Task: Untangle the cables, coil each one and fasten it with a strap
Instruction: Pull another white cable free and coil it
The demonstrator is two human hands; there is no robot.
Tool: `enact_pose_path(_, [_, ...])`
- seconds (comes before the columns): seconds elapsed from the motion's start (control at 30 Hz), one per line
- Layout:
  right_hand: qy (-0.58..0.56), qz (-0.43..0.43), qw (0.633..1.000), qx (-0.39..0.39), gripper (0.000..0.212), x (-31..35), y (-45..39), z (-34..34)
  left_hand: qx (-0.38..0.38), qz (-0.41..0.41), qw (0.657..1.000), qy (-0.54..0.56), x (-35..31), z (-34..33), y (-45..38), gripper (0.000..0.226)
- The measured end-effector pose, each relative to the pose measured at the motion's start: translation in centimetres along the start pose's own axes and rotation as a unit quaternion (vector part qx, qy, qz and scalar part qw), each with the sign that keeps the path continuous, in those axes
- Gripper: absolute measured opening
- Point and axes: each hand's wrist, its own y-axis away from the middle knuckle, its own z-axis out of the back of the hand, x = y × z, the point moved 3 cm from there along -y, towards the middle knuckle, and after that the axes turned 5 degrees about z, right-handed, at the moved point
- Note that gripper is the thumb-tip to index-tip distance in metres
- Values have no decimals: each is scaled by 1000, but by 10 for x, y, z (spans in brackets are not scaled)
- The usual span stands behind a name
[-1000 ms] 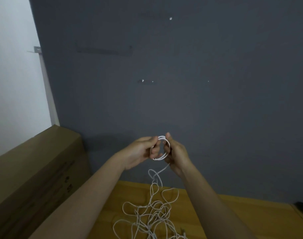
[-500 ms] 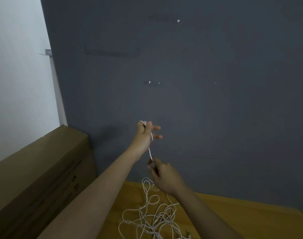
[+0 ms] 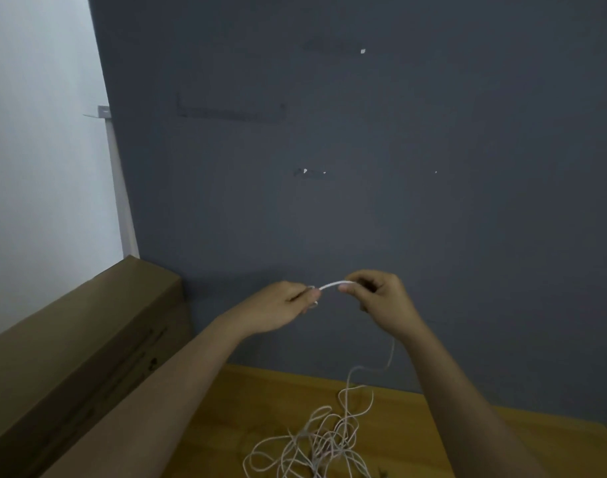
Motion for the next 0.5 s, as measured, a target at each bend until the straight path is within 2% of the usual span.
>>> enact_pose_path(0.07, [-46,-22,998,-33,17,-1,-5,0,43,8,982,181,-4,3,7,41])
enact_pose_path(0.17, [-66,-74,994,-50,26,-13,-4,-11,82,-6,909,408,-11,15,21,41])
enact_pose_path(0.27, [-51,-108,992,-28,23,-25,8,-36,53,-9,877,477,-18,22,27,38])
enact_pose_path(0.33, [-54,-126,990,-18,37,-26,17,-57,39,-3,850,525,-23,22,27,36])
enact_pose_path(0.43, [-70,-161,983,-53,54,-21,24,-82,17,4,794,608,-27,19,23,37])
enact_pose_path(0.5, [-52,-171,981,-71,57,-16,27,-96,-17,0,779,626,-25,18,18,37])
